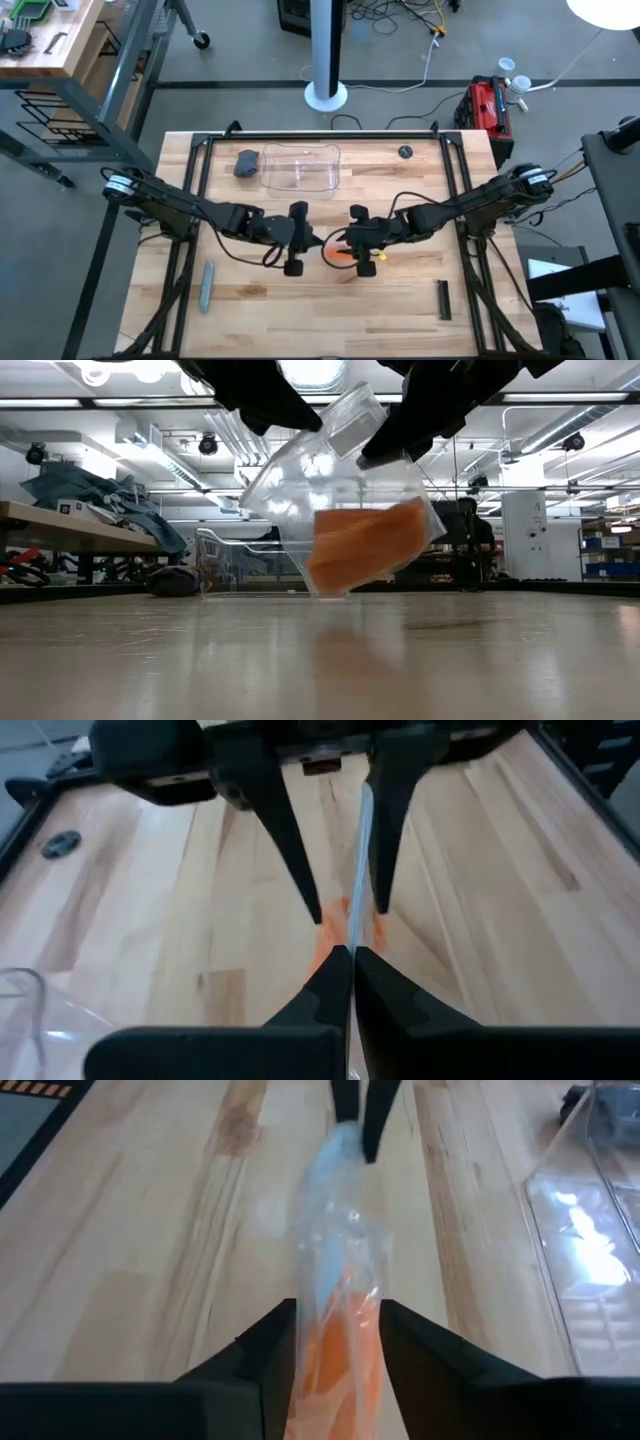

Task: Roll bandage
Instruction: Put the zip bag into the transparent bin

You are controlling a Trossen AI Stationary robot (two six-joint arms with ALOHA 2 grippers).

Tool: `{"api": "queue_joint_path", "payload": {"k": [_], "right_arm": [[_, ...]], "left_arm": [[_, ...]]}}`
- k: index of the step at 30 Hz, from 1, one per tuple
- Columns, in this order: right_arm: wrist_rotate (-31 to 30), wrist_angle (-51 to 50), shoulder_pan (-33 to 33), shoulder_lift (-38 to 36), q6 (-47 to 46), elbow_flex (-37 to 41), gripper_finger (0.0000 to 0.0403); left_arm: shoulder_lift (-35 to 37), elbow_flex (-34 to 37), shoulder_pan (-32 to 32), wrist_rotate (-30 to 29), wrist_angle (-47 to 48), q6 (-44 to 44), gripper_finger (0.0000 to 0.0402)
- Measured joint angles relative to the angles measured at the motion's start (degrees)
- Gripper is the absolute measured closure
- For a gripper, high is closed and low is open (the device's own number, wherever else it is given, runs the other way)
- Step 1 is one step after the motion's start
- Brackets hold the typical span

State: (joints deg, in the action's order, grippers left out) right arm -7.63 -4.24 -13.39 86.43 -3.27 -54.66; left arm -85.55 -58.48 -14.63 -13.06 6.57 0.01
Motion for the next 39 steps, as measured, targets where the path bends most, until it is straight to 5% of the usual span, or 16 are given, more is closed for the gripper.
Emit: {"api": "queue_joint_path", "payload": {"k": [24,31,34,39], "right_arm": [[0.1,-2.7,0.0,-3.3,-6.1,-1.7,0.0257],[-0.8,0.3,0.2,1.3,-6.4,-1.9,0.0253],[-4.3,0.3,0.3,2.6,-5.8,-1.9,0.0277],[-4.4,0.3,0.2,2.7,-1.5,-1.9,0.0387]], "left_arm": [[0.5,0.0,-0.5,0.1,3.3,-2.2,0.0401],[0.5,0.0,-0.6,0.1,-0.7,-2.0,0.0401],[0.5,0.0,-0.7,0.5,-0.9,-2.1,0.0401],[0.8,0.0,-0.9,0.5,-0.3,-4.8,0.0397]]}}
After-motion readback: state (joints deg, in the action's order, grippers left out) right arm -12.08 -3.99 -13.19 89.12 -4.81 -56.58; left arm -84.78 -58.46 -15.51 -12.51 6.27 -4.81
